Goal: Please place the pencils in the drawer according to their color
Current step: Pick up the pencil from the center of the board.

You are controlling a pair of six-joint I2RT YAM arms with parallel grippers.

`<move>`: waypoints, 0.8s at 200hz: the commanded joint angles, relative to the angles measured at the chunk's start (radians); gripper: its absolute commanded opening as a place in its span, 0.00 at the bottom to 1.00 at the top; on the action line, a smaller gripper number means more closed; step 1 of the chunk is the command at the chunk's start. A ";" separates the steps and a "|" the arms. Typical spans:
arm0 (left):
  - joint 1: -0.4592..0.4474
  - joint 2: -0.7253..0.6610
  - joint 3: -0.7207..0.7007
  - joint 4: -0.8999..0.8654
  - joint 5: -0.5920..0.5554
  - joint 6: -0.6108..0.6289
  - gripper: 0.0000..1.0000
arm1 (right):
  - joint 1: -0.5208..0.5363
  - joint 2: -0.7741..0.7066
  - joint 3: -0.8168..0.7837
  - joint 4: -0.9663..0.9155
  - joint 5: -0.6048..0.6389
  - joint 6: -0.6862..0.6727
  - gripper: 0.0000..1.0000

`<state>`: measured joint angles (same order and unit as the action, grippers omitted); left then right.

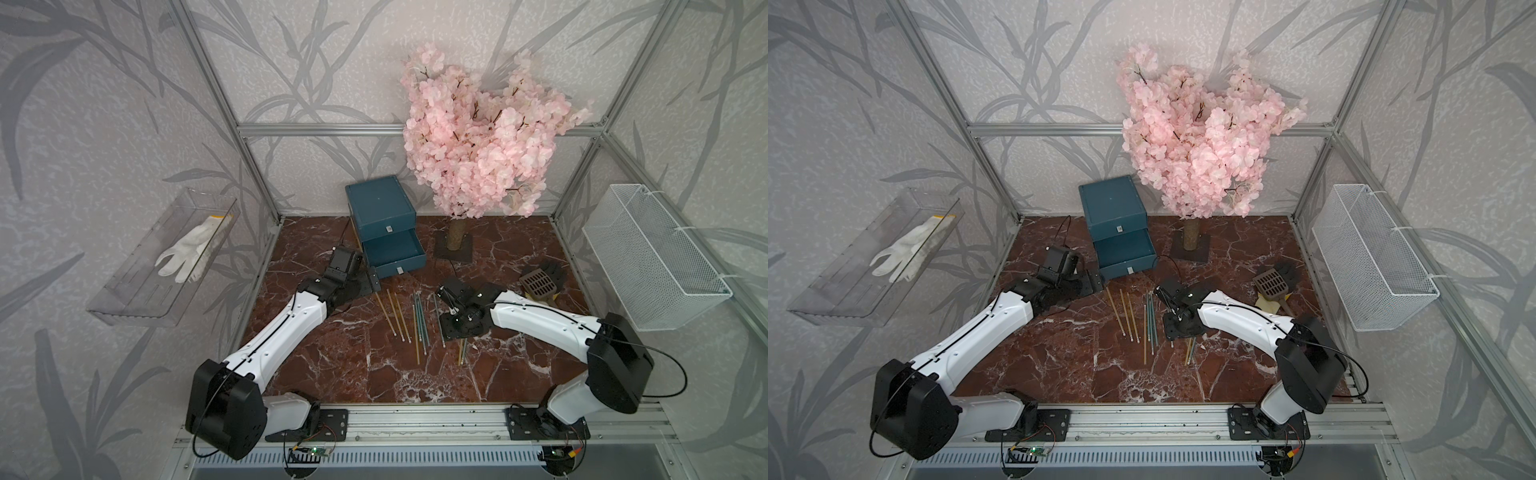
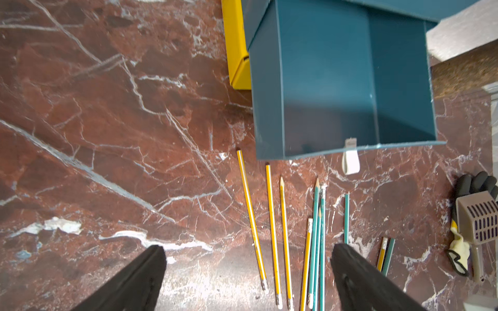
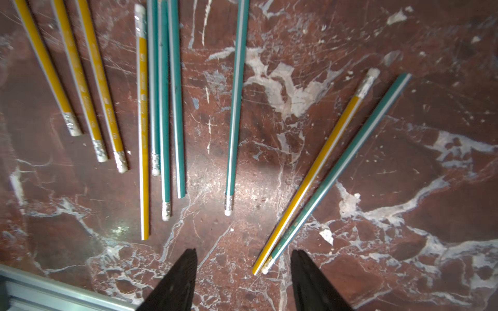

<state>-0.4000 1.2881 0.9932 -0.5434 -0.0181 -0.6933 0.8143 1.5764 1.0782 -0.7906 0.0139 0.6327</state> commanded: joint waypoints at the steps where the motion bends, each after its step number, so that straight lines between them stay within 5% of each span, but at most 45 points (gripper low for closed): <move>1: -0.010 -0.020 -0.016 0.013 -0.017 -0.025 1.00 | 0.023 0.040 0.031 -0.050 0.029 -0.023 0.56; 160: -0.012 -0.009 -0.007 0.013 -0.025 -0.016 1.00 | 0.077 0.270 0.090 -0.013 0.056 -0.048 0.41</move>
<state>-0.4068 1.2881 0.9852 -0.5373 -0.0265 -0.7094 0.8848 1.8194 1.1347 -0.7940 0.0368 0.6006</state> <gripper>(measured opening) 0.999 0.419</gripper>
